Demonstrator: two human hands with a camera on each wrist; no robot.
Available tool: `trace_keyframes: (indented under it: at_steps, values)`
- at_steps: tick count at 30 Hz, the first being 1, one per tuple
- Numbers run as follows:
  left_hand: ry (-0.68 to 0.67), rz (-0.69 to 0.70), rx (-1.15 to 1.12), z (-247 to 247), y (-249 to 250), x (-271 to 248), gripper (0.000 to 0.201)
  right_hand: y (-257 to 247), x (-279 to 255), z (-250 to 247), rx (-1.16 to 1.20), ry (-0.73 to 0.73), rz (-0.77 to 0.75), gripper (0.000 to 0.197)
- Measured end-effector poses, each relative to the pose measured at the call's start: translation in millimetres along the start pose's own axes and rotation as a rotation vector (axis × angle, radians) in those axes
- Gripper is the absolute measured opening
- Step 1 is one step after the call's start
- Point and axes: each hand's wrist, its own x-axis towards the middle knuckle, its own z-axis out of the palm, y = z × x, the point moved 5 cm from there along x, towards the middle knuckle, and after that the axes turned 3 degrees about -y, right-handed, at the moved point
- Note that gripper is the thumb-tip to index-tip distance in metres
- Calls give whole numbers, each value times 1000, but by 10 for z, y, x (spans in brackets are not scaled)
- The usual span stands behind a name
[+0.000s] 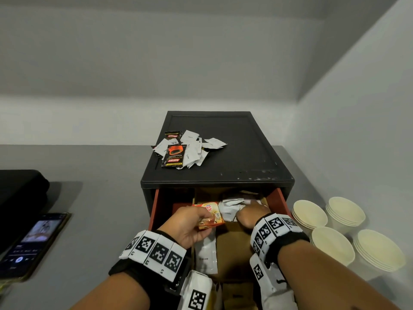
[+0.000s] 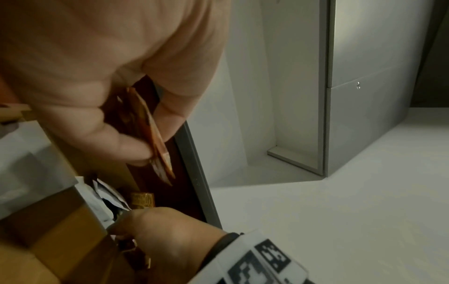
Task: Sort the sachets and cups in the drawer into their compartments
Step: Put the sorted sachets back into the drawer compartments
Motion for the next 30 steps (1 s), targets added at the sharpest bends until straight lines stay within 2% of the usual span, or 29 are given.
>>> trace_keyframes:
  at_steps: [2,6,9,12,15,20,24,27,30]
  values:
    - [-26,11,-26,-18,21,14,23,-7,-54,-93,58,98,-21,39]
    - [-20,14,-92,-26,34,45,14,66,-180,-245,164,361,-28,22]
    - [-29,14,-55,39,22,65,18,98,-270,-294,135,397,-50,20]
    - [-42,-17,-37,127,-24,63,18,148,-381,-379,231,513,-94,17]
    - [-75,-45,-76,204,-53,26,16,160,-408,-344,358,493,-113,19]
    - [-93,-63,-119,230,-58,3,27,112,-342,-282,343,461,-137,9]
    - [-103,-61,-117,213,-43,-36,14,129,-352,-261,448,451,-153,13]
    - [-99,-66,-118,202,-57,-43,21,151,-401,-285,691,410,-177,20]
    - [-85,-61,-107,206,-94,-33,32,151,-486,-296,989,336,-188,13]
